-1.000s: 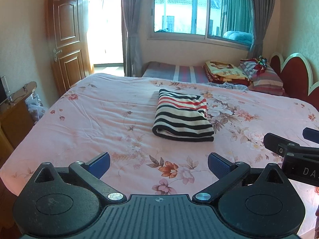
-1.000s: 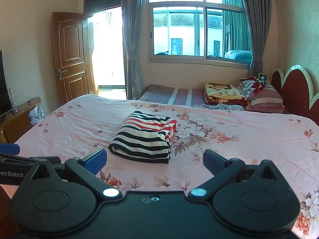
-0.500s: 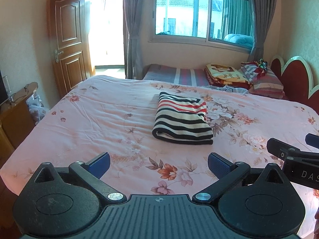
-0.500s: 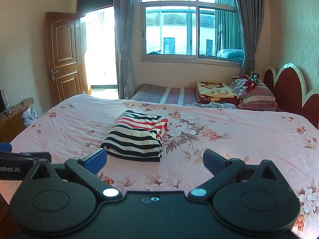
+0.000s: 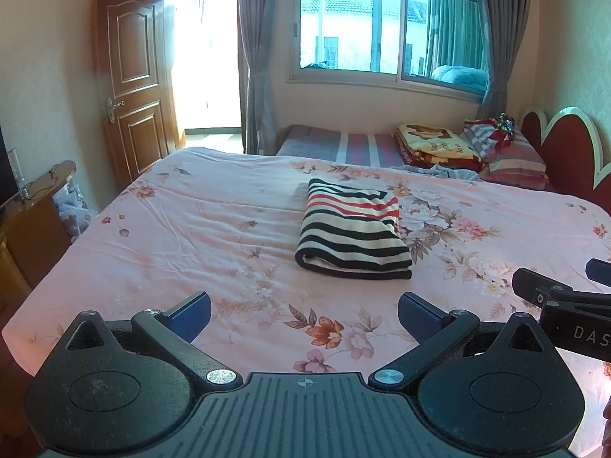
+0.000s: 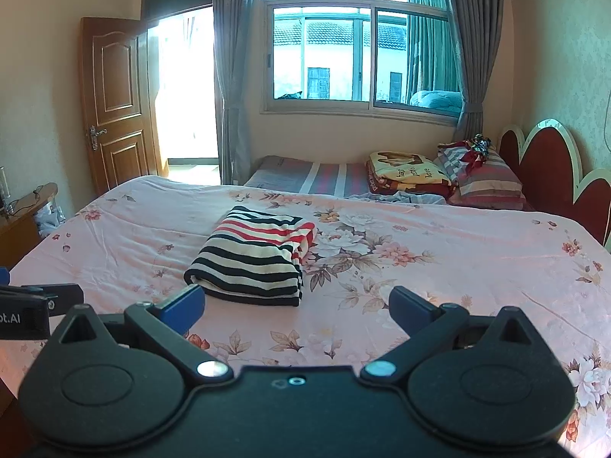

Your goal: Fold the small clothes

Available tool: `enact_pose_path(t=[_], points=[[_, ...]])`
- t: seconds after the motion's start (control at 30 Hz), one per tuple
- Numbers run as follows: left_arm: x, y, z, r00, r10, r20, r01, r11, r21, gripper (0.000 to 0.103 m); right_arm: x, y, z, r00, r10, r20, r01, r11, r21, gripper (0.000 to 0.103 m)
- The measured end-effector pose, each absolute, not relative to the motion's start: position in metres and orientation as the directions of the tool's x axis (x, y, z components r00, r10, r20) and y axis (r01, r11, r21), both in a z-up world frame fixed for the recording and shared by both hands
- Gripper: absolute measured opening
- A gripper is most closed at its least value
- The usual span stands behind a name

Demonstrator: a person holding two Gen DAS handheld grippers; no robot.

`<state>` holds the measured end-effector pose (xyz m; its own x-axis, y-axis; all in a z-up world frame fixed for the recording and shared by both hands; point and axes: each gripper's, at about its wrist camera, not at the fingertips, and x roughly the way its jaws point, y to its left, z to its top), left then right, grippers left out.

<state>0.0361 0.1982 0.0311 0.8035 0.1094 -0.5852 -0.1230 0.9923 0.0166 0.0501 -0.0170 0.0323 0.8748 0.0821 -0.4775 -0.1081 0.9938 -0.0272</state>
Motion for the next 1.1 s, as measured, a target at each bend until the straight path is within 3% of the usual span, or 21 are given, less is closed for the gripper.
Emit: enact_pose_path(t=[1.1], points=[[0.05,0.197,0.023,0.784,0.113,-0.61,-0.122,0.992,0.026,0.103,0.06,-0.02,0.026,0.86,0.085,-0.504,-0.116,0.993,-0.031,0.102]])
